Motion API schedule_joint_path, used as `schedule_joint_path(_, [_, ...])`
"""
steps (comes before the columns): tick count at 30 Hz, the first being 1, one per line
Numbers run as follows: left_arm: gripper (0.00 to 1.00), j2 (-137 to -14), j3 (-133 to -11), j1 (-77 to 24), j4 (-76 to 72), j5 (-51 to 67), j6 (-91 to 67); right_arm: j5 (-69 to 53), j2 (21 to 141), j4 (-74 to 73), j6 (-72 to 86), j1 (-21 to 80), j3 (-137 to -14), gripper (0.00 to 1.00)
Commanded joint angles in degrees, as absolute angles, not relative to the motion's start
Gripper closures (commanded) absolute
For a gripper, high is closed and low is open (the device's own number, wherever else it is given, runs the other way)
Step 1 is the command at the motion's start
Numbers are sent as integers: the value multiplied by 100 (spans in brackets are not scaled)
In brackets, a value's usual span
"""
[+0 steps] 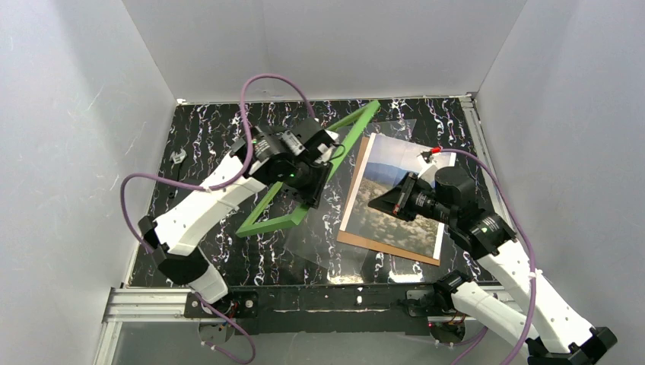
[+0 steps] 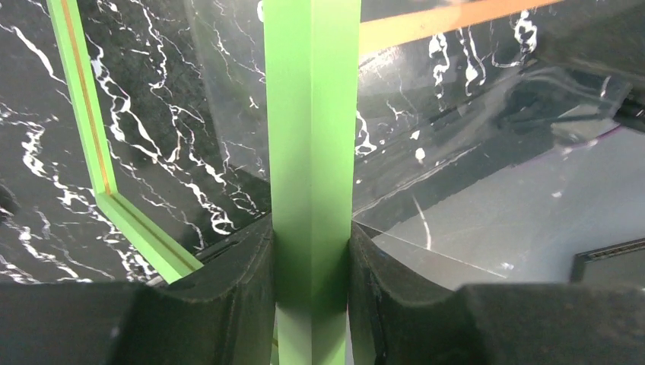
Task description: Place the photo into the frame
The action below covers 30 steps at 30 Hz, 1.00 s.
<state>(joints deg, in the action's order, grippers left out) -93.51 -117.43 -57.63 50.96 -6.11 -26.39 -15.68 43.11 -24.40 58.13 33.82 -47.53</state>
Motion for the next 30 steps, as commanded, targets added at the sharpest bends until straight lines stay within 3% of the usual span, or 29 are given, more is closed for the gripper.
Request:
schedule_joint_path(1, [100,-8541,-11061,-5171,5062,86,-3180,-1269,3963,-3400,5550,3389,-5232,99])
schedule_joint_path(15, [100,-6980,-8516,-3518,2148,2112,-5155,-640,3498,-4718,5421,3389,-6181,99])
schedule_joint_path(30, [100,-7658,-9083,-3445,1203,2969,-5799,103,3371,-5528,5358,3379,-6806,99])
